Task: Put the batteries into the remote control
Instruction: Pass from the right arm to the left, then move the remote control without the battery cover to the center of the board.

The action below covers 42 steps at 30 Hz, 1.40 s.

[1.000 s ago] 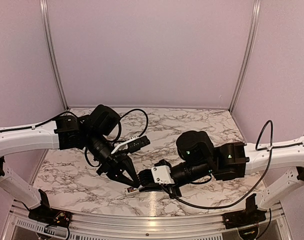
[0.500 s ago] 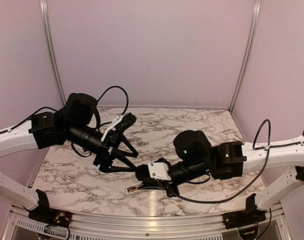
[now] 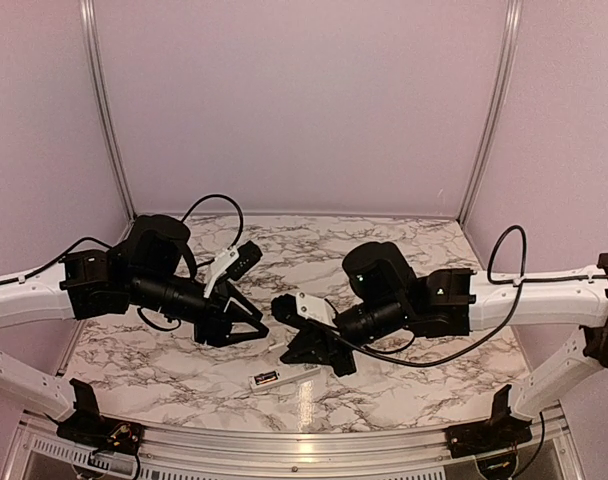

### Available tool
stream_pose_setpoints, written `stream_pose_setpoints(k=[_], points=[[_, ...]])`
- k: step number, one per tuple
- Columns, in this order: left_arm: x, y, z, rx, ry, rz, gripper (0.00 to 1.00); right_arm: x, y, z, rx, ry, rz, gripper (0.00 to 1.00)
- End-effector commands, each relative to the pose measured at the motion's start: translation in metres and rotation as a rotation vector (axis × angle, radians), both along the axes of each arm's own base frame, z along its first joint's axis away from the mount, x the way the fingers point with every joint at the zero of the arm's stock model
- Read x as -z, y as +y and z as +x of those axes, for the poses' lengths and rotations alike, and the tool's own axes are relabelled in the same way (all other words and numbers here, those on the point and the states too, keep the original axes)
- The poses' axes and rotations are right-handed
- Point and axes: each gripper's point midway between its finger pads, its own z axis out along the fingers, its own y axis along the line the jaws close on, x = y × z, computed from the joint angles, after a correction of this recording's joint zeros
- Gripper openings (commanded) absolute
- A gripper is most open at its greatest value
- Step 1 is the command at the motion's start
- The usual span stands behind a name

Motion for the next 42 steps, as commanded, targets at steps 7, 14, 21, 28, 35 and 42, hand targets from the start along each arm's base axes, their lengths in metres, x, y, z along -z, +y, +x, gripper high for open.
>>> stream_pose_setpoints(k=[7, 14, 21, 28, 35, 42], points=[[-0.004, -0.019, -0.03, 0.161, 0.023, -0.048, 0.44, -0.006, 0.011, -0.008, -0.058, 0.094, 0.002, 0.0], [0.012, -0.022, -0.038, 0.192, 0.017, 0.001, 0.38, -0.009, 0.012, -0.005, -0.051, 0.094, 0.013, 0.0], [0.02, -0.025, -0.04, 0.203, 0.017, 0.029, 0.15, -0.01, 0.011, -0.005, -0.057, 0.1, 0.015, 0.0], [0.012, -0.024, -0.042, 0.192, 0.039, -0.018, 0.0, -0.015, 0.003, 0.008, -0.007, 0.091, 0.028, 0.36], [0.011, -0.008, -0.006, -0.007, 0.114, -0.091, 0.0, -0.027, -0.033, 0.07, 0.268, -0.072, 0.077, 0.92], [0.014, 0.052, 0.068, -0.422, 0.237, -0.252, 0.0, 0.037, -0.036, 0.098, 0.359, -0.192, -0.127, 0.99]])
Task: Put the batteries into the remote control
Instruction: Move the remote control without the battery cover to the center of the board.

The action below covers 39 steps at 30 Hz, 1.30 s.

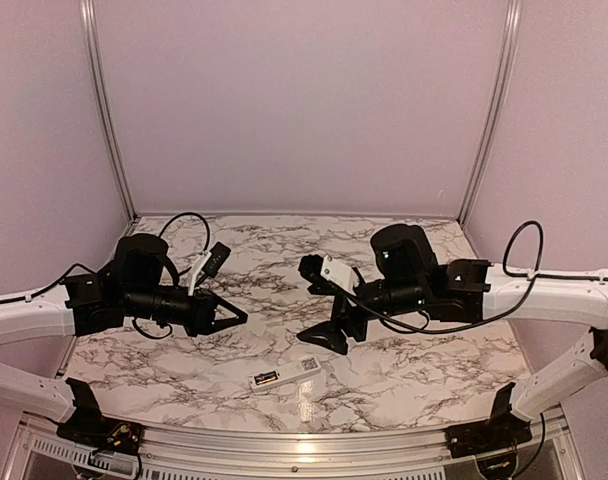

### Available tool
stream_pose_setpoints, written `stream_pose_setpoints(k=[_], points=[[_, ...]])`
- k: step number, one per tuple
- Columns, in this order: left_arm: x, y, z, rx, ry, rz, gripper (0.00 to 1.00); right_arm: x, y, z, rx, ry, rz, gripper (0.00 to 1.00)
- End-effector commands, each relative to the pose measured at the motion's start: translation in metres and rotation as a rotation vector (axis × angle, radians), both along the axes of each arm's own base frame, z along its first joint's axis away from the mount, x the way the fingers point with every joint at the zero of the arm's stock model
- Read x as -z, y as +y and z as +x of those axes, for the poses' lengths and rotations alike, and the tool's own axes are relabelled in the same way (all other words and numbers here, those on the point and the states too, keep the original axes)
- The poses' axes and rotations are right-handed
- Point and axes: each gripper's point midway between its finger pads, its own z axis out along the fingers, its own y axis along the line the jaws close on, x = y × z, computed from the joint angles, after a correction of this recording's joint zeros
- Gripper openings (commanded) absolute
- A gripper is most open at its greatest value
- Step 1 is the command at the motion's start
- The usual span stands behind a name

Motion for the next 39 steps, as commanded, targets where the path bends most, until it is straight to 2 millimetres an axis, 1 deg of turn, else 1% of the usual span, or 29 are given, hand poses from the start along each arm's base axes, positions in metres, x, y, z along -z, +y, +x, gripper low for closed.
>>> stream_pose_setpoints(k=[1, 4, 6, 9, 12, 17, 22, 26, 31, 34, 37, 39], points=[[-0.021, 0.032, 0.042, -0.273, 0.05, -0.146, 0.0, 0.057, 0.001, 0.019, 0.069, -0.071, -0.183, 0.99], [-0.021, 0.052, 0.056, -0.375, 0.085, -0.178, 0.0, 0.081, 0.016, 0.012, -0.01, -0.065, -0.239, 0.97], [-0.019, 0.067, 0.066, -0.452, 0.096, -0.176, 0.0, 0.097, 0.024, 0.01, -0.056, -0.056, -0.273, 0.96], [-0.016, 0.086, 0.077, -0.529, 0.117, -0.186, 0.0, 0.112, 0.035, 0.007, -0.119, -0.042, -0.31, 0.94], [-0.01, 0.1, 0.083, -0.58, 0.141, -0.195, 0.0, 0.129, 0.045, 0.002, -0.174, -0.013, -0.356, 0.93], [-0.002, 0.114, 0.083, -0.617, 0.166, -0.221, 0.0, 0.157, 0.053, -0.001, -0.222, 0.024, -0.425, 0.89], [-0.004, 0.122, 0.08, -0.625, 0.159, -0.254, 0.0, 0.178, 0.056, -0.003, -0.245, 0.043, -0.466, 0.88], [0.008, 0.122, 0.081, -0.622, 0.194, -0.248, 0.0, 0.188, 0.057, -0.002, -0.25, 0.05, -0.489, 0.86], [0.017, 0.114, 0.079, -0.581, 0.243, -0.291, 0.0, 0.206, 0.051, 0.008, -0.19, 0.054, -0.554, 0.76], [0.015, 0.113, 0.079, -0.564, 0.238, -0.327, 0.0, 0.214, 0.041, 0.02, -0.122, 0.063, -0.585, 0.68], [0.016, 0.113, 0.08, -0.559, 0.228, -0.337, 0.0, 0.218, 0.029, 0.033, -0.034, 0.081, -0.59, 0.61], [0.021, 0.111, 0.081, -0.553, 0.236, -0.34, 0.0, 0.219, 0.021, 0.04, 0.021, 0.108, -0.585, 0.55]])
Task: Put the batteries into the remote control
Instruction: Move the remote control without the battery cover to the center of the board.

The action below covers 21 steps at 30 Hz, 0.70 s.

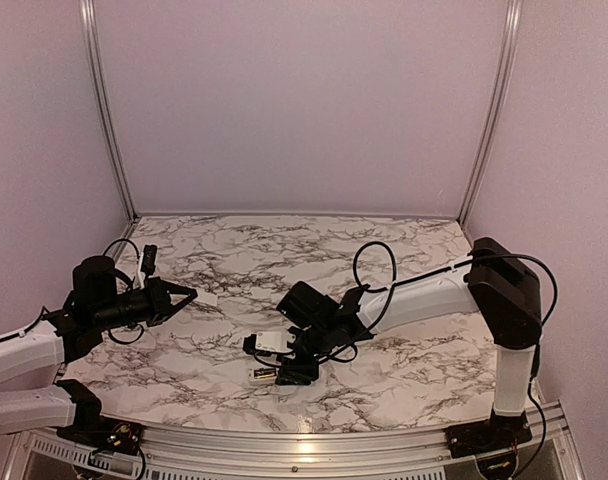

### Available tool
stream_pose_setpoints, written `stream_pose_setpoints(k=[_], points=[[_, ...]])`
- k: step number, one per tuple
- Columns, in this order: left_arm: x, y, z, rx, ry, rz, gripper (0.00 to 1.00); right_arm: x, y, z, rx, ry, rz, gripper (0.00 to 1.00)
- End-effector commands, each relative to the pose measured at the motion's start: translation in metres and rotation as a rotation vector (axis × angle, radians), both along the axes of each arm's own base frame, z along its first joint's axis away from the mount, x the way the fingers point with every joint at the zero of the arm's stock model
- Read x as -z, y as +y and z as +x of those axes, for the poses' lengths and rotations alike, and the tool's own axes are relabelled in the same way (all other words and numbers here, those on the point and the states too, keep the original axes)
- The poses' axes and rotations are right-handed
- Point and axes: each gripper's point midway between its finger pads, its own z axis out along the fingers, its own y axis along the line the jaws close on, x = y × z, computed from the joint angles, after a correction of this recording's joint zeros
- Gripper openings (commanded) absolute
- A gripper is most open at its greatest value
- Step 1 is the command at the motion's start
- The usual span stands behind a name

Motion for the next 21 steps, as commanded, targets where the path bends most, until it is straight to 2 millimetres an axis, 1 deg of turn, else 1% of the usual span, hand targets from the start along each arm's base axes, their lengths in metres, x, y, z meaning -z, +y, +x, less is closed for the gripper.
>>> stream_pose_setpoints(k=[1, 3, 5, 9, 12, 15, 17, 19, 20, 21], points=[[-0.009, -0.006, 0.004, 0.026, -0.049, -0.055, 0.0, 0.018, -0.032, 0.03, 0.193, -0.017, -0.077, 0.54], [-0.005, -0.009, 0.004, 0.035, -0.043, -0.072, 0.0, 0.017, -0.036, 0.03, 0.217, -0.014, -0.065, 0.52], [0.003, -0.012, 0.003, 0.055, -0.028, -0.092, 0.0, 0.016, -0.041, 0.034, 0.259, -0.008, -0.057, 0.51], [0.012, -0.019, 0.001, 0.089, -0.012, -0.135, 0.0, 0.016, -0.045, 0.043, 0.344, 0.021, -0.051, 0.51], [0.016, -0.022, -0.001, 0.112, 0.0, -0.155, 0.0, 0.021, -0.049, 0.052, 0.428, 0.053, -0.056, 0.52], [0.019, -0.024, 0.0, 0.118, 0.007, -0.155, 0.0, 0.023, -0.046, 0.05, 0.423, 0.07, -0.034, 0.52], [0.024, -0.025, 0.001, 0.121, 0.018, -0.152, 0.0, 0.028, -0.048, 0.05, 0.43, 0.069, -0.057, 0.51], [0.025, -0.03, 0.0, 0.139, 0.015, -0.161, 0.0, 0.028, -0.047, 0.048, 0.417, 0.082, -0.053, 0.48], [0.026, -0.033, 0.0, 0.15, 0.02, -0.167, 0.0, 0.026, -0.046, 0.045, 0.406, 0.092, -0.042, 0.5], [0.028, -0.035, 0.0, 0.161, 0.022, -0.173, 0.0, 0.023, -0.044, 0.042, 0.392, 0.099, -0.026, 0.54]])
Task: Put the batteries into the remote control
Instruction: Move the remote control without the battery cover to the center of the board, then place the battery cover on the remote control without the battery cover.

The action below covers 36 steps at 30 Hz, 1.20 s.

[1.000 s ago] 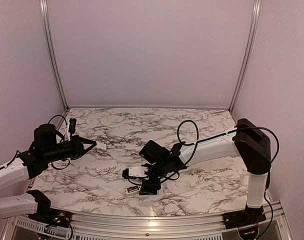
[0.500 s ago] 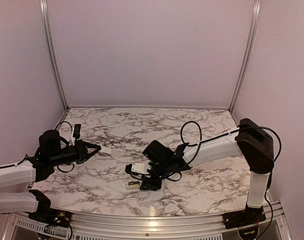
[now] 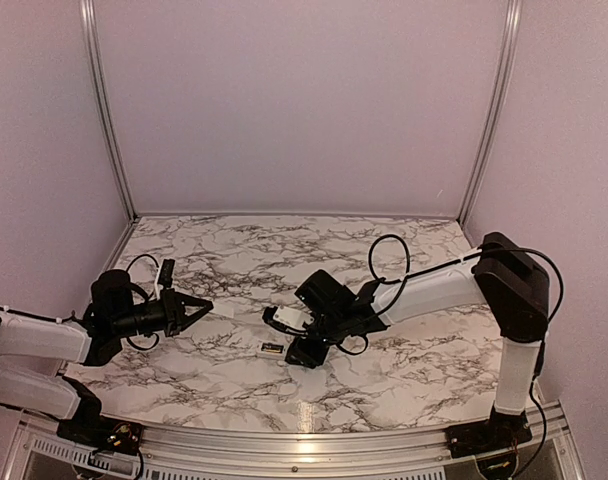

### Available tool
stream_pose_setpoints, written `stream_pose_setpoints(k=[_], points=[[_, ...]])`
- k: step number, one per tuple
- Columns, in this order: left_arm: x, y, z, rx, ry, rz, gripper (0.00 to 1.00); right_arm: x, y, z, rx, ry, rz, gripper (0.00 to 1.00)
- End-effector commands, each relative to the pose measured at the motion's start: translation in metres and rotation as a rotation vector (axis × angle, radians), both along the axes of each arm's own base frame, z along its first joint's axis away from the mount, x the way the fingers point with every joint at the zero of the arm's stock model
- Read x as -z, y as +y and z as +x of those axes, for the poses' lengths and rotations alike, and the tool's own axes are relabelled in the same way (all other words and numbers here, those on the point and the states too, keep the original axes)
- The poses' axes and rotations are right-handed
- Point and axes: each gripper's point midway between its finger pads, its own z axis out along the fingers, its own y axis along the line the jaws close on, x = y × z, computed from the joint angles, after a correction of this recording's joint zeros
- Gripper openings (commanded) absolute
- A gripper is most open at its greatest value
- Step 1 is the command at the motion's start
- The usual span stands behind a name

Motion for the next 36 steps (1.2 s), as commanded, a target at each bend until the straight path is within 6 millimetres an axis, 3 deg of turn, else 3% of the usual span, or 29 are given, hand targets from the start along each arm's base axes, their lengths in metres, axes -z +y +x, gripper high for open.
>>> stream_pose_setpoints(k=[1, 3, 7, 12, 16, 22, 36], points=[[-0.005, -0.013, -0.003, 0.066, -0.032, -0.053, 0.0, 0.021, -0.018, -0.008, 0.019, 0.057, -0.055, 0.61], [-0.005, -0.019, -0.004, 0.088, -0.025, -0.078, 0.0, 0.011, -0.016, -0.009, 0.001, 0.042, -0.021, 0.71], [-0.001, -0.035, -0.011, 0.144, -0.004, -0.111, 0.0, -0.015, -0.013, -0.006, -0.022, -0.016, 0.032, 0.8], [0.011, -0.053, -0.021, 0.187, 0.028, -0.114, 0.0, -0.049, -0.007, 0.0, -0.073, -0.119, 0.107, 0.82], [0.011, -0.067, -0.027, 0.215, 0.038, -0.175, 0.0, -0.06, -0.003, -0.003, -0.129, -0.15, 0.136, 0.81], [0.013, -0.078, -0.026, 0.227, 0.06, -0.247, 0.0, -0.059, 0.001, -0.006, -0.192, -0.151, 0.127, 0.78], [0.031, -0.088, -0.013, 0.203, 0.081, -0.184, 0.0, -0.05, 0.018, 0.001, -0.252, -0.147, 0.097, 0.74]])
